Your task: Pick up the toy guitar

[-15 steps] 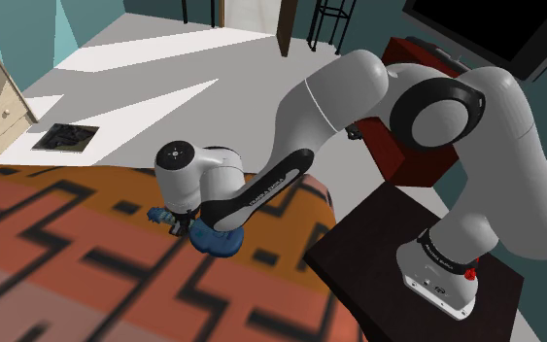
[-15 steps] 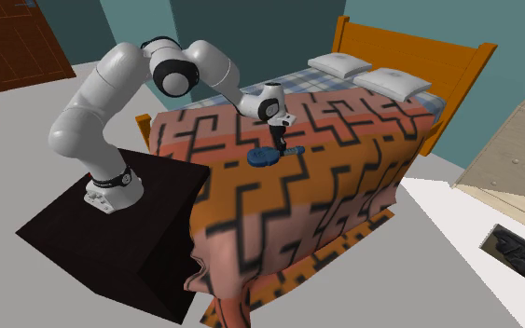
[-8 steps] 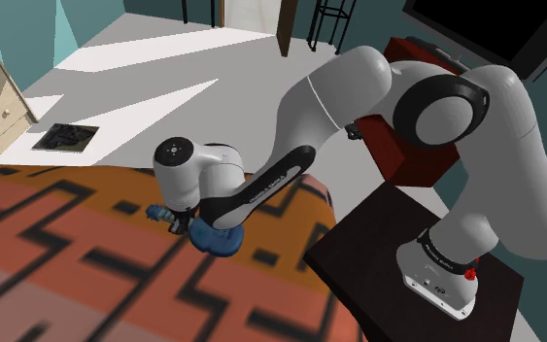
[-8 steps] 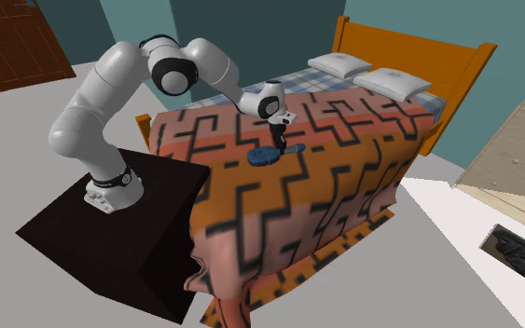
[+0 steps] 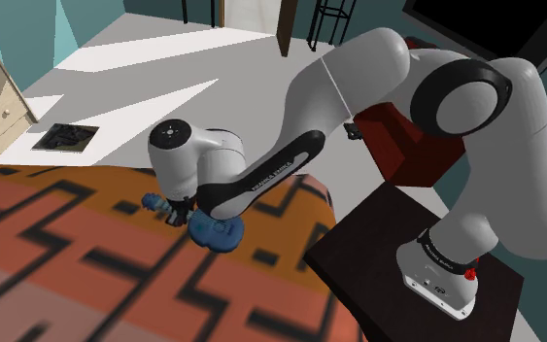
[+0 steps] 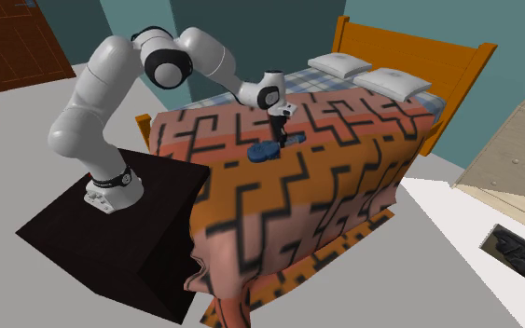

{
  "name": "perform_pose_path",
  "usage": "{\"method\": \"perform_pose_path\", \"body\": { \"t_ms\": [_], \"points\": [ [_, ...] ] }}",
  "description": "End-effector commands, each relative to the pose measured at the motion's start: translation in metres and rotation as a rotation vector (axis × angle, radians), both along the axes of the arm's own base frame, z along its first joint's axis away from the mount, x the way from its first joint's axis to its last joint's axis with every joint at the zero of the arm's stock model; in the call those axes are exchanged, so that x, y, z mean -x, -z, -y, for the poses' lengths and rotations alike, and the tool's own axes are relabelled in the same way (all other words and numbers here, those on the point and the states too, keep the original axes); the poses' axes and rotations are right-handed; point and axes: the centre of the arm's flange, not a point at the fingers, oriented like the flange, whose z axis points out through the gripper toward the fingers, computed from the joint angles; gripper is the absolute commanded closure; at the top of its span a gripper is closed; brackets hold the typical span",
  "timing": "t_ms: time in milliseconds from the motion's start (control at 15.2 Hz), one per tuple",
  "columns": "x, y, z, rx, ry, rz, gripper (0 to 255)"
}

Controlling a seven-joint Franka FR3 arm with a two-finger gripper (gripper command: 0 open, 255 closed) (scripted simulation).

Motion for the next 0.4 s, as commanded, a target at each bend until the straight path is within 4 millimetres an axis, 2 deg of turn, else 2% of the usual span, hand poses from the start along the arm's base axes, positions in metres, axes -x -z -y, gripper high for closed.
{"method": "perform_pose_path", "body": {
  "t_ms": [0, 198, 330],
  "points": [
    [0.000, -0.012, 0.002, 0.000, 0.000, 0.000, 255],
    [0.000, -0.027, 0.002, 0.000, 0.000, 0.000, 255],
    [0.000, -0.028, 0.002, 0.000, 0.000, 0.000, 255]
  ]
}}
